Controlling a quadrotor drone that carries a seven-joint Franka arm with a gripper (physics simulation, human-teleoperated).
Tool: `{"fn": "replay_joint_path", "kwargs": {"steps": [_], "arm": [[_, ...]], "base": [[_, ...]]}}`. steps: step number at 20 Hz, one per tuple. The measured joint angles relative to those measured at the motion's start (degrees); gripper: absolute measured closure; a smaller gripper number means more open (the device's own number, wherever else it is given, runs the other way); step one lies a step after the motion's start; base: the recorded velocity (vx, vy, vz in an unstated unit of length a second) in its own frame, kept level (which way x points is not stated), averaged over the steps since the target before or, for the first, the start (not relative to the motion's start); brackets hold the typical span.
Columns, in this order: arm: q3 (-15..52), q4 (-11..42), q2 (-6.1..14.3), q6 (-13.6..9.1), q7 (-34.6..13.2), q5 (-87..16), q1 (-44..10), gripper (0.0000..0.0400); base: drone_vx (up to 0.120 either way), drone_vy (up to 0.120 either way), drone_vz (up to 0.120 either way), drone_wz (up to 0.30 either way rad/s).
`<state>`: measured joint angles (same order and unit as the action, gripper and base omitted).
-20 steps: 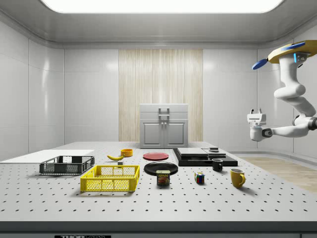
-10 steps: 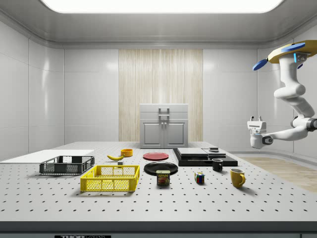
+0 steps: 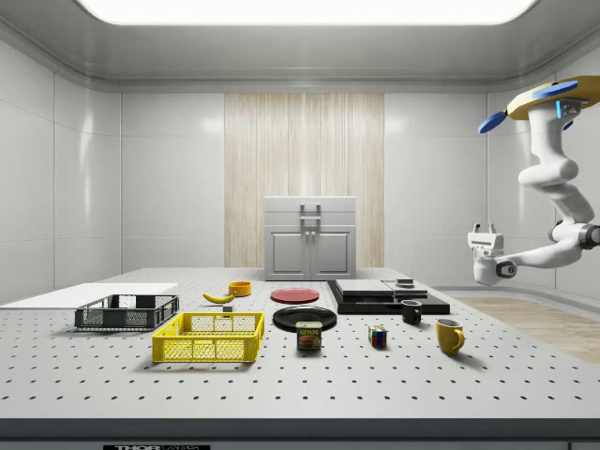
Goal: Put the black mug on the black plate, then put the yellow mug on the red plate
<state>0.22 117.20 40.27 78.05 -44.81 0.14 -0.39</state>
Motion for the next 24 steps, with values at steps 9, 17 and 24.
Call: {"fn": "replay_joint_path", "kwargs": {"steps": [9,17,24], "arm": [[0.0,-0.1,0.1,0.2,0.0,0.0,-0.1,0.0],[0.1,0.1,0.3,0.5,0.0,-0.1,-0.1,0.0],[0.3,0.3,0.5,0.8,0.0,-0.3,-0.2,0.0]], "base": [[0.116,0.0,0.0,0.0],[0.12,0.0,0.0,0.0],[0.12,0.0,0.0,0.0]]}}
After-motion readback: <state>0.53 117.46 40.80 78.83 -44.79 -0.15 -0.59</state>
